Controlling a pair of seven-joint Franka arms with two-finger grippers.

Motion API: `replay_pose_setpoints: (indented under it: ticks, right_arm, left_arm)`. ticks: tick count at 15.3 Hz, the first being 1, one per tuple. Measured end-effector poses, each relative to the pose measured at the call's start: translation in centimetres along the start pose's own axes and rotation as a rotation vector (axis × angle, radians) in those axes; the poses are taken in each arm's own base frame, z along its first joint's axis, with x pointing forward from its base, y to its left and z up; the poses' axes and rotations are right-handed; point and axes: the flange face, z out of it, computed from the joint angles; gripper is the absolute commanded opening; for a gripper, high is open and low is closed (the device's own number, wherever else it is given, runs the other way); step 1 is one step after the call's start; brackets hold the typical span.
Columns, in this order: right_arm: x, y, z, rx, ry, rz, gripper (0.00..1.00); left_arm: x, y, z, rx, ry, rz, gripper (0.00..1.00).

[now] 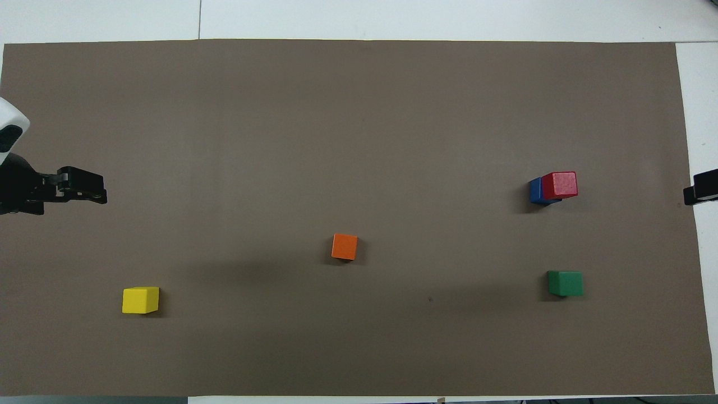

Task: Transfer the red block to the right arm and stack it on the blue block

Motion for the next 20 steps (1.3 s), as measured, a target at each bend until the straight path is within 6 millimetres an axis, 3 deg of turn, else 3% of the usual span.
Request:
replay_pose_setpoints:
  ticks: [20]
  right_arm:
    - [0.34,1.09,-0.35,0.001,0.027,0.007,1.00]
  left_arm:
    - [-0.24,-0.75,-0.49,-0.001,0.004,-0.010,1.00]
